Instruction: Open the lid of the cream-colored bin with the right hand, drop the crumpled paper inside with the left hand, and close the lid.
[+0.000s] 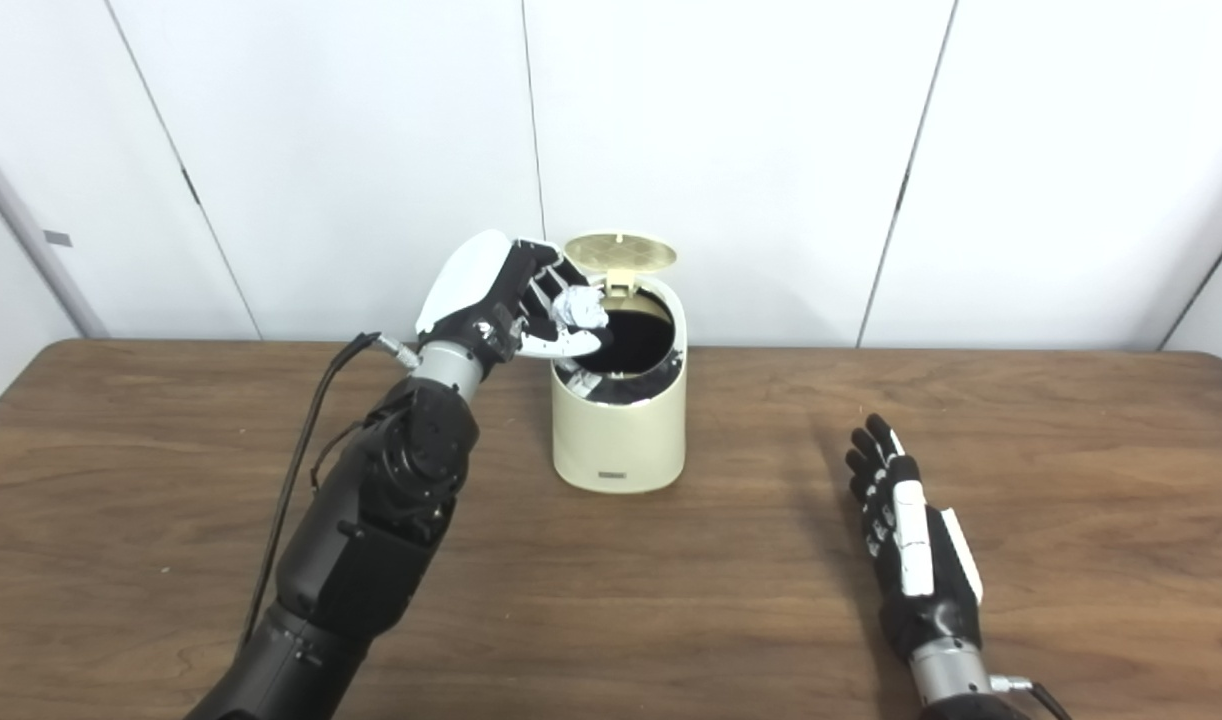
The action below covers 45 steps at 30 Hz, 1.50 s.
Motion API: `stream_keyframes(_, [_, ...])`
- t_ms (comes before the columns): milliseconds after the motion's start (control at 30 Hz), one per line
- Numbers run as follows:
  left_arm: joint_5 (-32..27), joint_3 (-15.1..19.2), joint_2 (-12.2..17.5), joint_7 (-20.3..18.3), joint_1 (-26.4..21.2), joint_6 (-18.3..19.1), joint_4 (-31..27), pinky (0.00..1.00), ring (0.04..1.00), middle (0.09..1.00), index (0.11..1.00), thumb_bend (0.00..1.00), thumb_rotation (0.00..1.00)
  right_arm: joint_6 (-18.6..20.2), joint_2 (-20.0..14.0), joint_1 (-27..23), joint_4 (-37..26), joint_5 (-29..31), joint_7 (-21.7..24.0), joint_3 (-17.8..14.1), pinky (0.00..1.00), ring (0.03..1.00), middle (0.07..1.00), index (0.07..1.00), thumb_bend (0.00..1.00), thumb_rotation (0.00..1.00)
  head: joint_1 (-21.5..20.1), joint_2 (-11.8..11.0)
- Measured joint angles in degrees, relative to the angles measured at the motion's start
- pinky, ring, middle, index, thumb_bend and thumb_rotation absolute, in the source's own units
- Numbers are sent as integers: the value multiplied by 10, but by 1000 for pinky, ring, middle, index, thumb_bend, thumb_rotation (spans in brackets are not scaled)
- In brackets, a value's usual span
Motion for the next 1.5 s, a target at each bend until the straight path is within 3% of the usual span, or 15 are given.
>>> stream_keyframes(467, [2,-19,-8,22,-10,-1,14,281,379,453,518,466,0,0,0,3,-2,0,-1,0,1000,964,960,975,500,1000,-4,4])
stream_keyframes(600, [6,-28,-23,27,-10,1,14,272,372,454,523,463,0,2,0,4,-6,0,-1,0,1000,961,958,974,510,1000,-4,9])
stream_keyframes(867, [19,-33,-31,28,-8,23,3,284,399,474,545,466,0,5,1,7,-9,0,-1,-1,1000,967,960,970,525,1000,-4,11])
stream_keyframes(1100, [22,-36,-42,28,-1,24,-10,297,401,465,511,470,0,5,1,6,-9,1,-1,-1,1000,970,962,974,510,1000,-1,10])
stream_keyframes(1500, [23,-41,-48,32,0,24,-8,282,393,499,535,466,0,5,2,6,-9,4,0,0,1000,967,956,969,520,1000,-3,11])
